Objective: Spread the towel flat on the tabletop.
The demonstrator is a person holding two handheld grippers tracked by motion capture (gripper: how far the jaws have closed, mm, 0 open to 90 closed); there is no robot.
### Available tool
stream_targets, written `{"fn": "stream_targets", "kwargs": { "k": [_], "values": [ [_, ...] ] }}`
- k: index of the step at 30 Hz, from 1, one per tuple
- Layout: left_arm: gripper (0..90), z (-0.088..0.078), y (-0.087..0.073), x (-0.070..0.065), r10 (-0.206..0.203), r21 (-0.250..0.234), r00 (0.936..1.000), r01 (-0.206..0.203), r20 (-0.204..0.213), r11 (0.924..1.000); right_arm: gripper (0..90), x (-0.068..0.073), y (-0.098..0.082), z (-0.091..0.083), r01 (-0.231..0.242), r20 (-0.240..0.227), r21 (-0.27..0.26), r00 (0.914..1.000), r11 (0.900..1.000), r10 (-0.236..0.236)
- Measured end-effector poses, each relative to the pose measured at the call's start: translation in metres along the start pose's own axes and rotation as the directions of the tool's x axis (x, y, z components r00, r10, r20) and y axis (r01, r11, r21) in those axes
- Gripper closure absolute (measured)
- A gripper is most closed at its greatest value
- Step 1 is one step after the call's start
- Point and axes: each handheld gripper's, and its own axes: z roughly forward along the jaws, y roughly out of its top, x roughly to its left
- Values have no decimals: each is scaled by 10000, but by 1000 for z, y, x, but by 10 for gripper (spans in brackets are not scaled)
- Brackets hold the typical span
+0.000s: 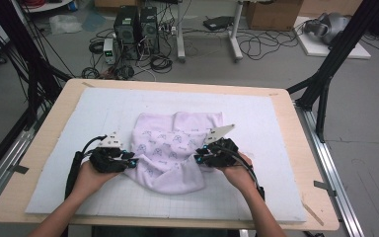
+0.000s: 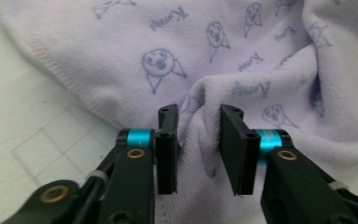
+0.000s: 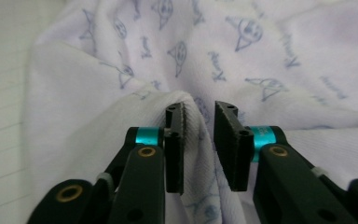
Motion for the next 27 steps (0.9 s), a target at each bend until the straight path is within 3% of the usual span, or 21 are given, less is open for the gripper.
{"fn": "stream_targets", "kwargs": {
  "k": [3,6,9,12,17,18,19,22,27],
  "values": [
    [598,-14,-5,0,10,-223,10000,-8,50,9998,714,12,-5,-20,217,439,-581,9989,9981,-192],
    [576,-25,-12,1,-12,-236,10000,12,4,9997,716,21,-19,-31,81,506,-828,9987,9965,-39],
    [588,-28,-19,1,136,-72,9998,-135,129,9999,714,29,-34,-31,-20,106,-993,9999,9951,31],
    [606,-21,-23,-2,252,212,9991,-259,346,9994,678,36,-46,-21,-36,-353,-958,9994,9954,2],
    [618,1,-26,-9,445,624,9959,-494,781,9968,660,46,-49,5,305,-723,-312,9968,9990,-327],
    [646,3,-26,-11,595,421,9960,-624,669,9972,675,47,-49,11,401,-778,-126,9961,9991,-410],
    [727,3,-26,-11,553,403,9951,-587,815,9975,706,48,-49,14,470,-837,67,9954,9989,-463],
    [855,2,-24,-11,701,585,9928,-760,970,9954,851,47,-49,15,400,-1414,-48,9891,9992,-403],
    [868,-15,-20,-17,859,429,9915,-905,979,9950,866,51,-52,0,574,-1875,-260,9803,9980,-613]
  ]
}}
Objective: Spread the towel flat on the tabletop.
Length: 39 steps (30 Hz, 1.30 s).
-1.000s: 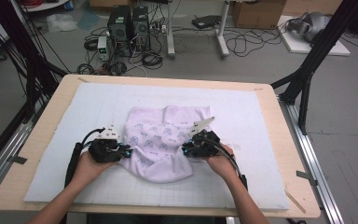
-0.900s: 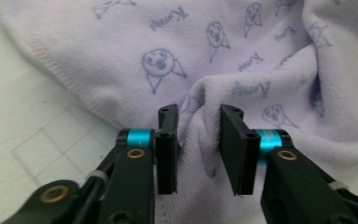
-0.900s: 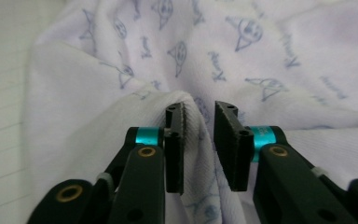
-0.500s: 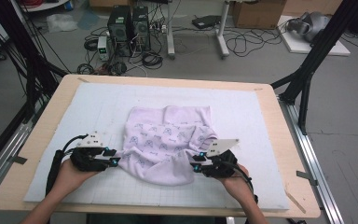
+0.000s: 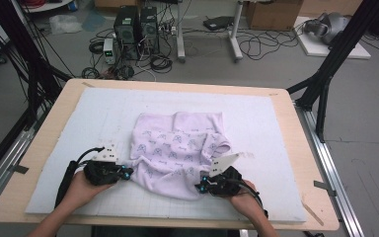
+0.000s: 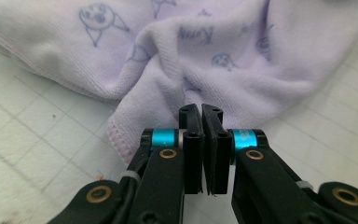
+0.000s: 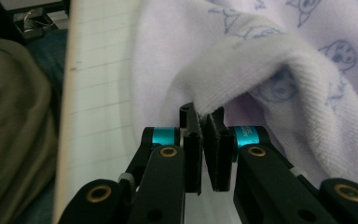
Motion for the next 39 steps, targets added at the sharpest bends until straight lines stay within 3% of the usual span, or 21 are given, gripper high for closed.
{"fn": "stream_targets", "kwargs": {
  "k": [4,8,10,12,14,16,20,22,26,27,29,31,32,34,39],
  "values": [
    [871,-26,5,-11,153,-305,9998,-150,88,9994,866,16,-3,-29,72,7,-505,10000,9987,-72],
    [871,-55,11,-32,762,-666,9964,-736,370,9951,861,42,-1,-63,724,-267,-1262,9967,9894,-764],
    [851,-64,14,-42,1226,-816,9906,-1176,605,9897,787,52,2,-78,1043,-136,-1610,9941,9814,-1079],
    [716,-65,17,-44,1439,-839,9882,-1393,517,9867,728,51,3,-88,1003,140,-1947,9949,9757,-995],
    [626,-58,17,-40,1316,-826,9907,-1284,347,9883,696,41,3,-90,699,473,-2041,9970,9765,-615],
    [581,-47,16,-33,1092,-896,9938,-1069,203,9902,664,29,3,-84,576,960,-1887,9946,9803,-400],
    [570,-17,11,-14,790,-640,9969,-786,39,9948,610,2,-2,-57,5,1164,-1331,9931,9911,151],
    [568,0,9,-4,558,-456,9984,-557,7,9974,574,-9,-5,-40,-4,1629,-637,9866,9980,107],
    [556,26,3,12,506,313,9984,-499,-242,9983,564,-23,-6,-16,20,1780,421,9840,9991,-95],
    [553,27,2,13,466,83,9988,-465,-167,9989,575,-26,-7,-12,1,1782,468,9840,9989,-84],
    [640,27,1,13,514,29,9985,-513,-186,9987,644,-30,-9,-7,-113,1614,632,9869,9979,9],
    [828,26,1,10,519,85,9986,-520,82,9986,694,-32,-13,-2,-429,1318,239,9905,9988,394],
    [863,25,1,9,573,133,9983,-574,98,9983,721,-34,-15,-2,-667,1212,29,9904,9978,659],
    [880,23,2,10,579,329,9978,-590,316,9977,855,-35,-18,-4,-859,867,-101,9925,9963,865],
    [883,11,-3,-1,704,277,9966,-716,438,9970,874,-23,-16,-10,-566,705,59,9959,9984,561]
  ]
}}
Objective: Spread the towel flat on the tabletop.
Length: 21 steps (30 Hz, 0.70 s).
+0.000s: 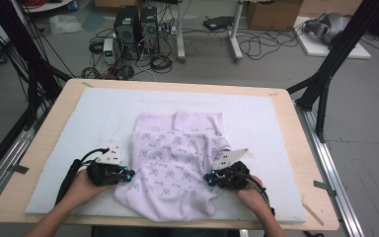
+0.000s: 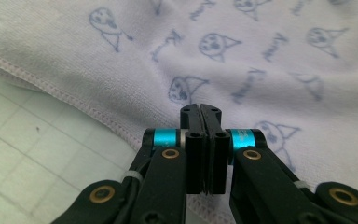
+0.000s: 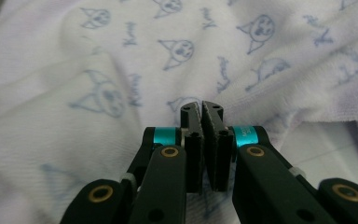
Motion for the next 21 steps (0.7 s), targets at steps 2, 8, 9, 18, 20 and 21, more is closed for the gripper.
{"fn": "stream_targets", "kwargs": {
  "k": [2,8,9,18,20,21],
  "values": [
    [883,-8,-4,-6,136,49,9999,-136,9,9999,874,8,-1,-3,-33,-115,-251,9999,9997,30],
    [883,-26,-13,-26,299,-120,9994,-297,186,9995,874,33,-6,-10,305,-403,-126,9987,9995,-309],
    [883,-30,-14,-30,334,-257,9992,-329,207,9991,874,36,-8,-12,329,-456,-135,9984,9994,-335],
    [701,-32,4,-24,398,-1115,9992,-400,-42,9930,669,36,12,-33,671,603,-912,9963,9936,-618],
    [640,-22,8,-15,241,-918,9995,-257,-193,9954,639,23,13,-25,517,942,-588,9945,9969,-461],
    [623,-17,9,-10,189,-845,9995,-211,-262,9962,635,19,12,-22,485,959,-524,9944,9974,-433]
  ]
}}
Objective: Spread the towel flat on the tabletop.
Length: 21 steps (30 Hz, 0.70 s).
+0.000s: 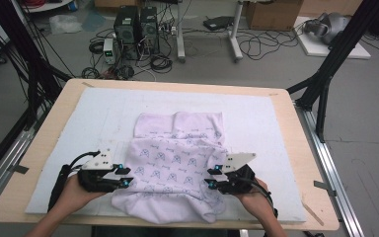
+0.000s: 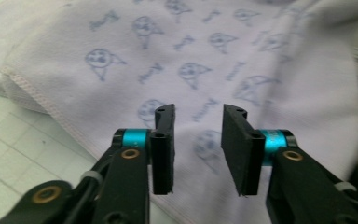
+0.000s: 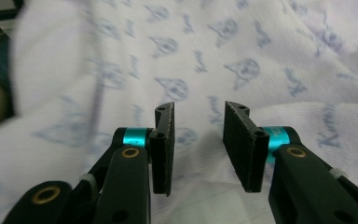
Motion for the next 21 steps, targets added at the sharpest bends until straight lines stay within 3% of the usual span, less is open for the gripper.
{"fn": "stream_targets", "kwargs": {
  "k": [4,6,7,10,15,21],
  "values": [
    [611,22,1,12,-124,592,9998,134,-174,9982,631,-11,-6,20,-127,141,878,9998,9961,115],
    [671,32,-2,15,-172,924,9998,175,-42,9956,670,-13,-8,24,-238,39,864,9997,9960,236],
    [725,35,-4,13,-175,828,9998,175,-7,9964,698,-12,-8,25,-207,38,855,9998,9961,204],
    [870,33,-5,13,-215,805,9997,205,122,9965,819,-12,-9,25,-179,-222,904,9996,9957,200],
    [886,24,-11,6,-231,847,9994,210,242,9962,854,-9,-12,18,-287,-829,786,9959,9965,352],
    [897,8,-24,-16,-83,899,9981,27,618,9959,856,13,-17,4,-96,-1477,519,9889,9986,172]
  ]
}}
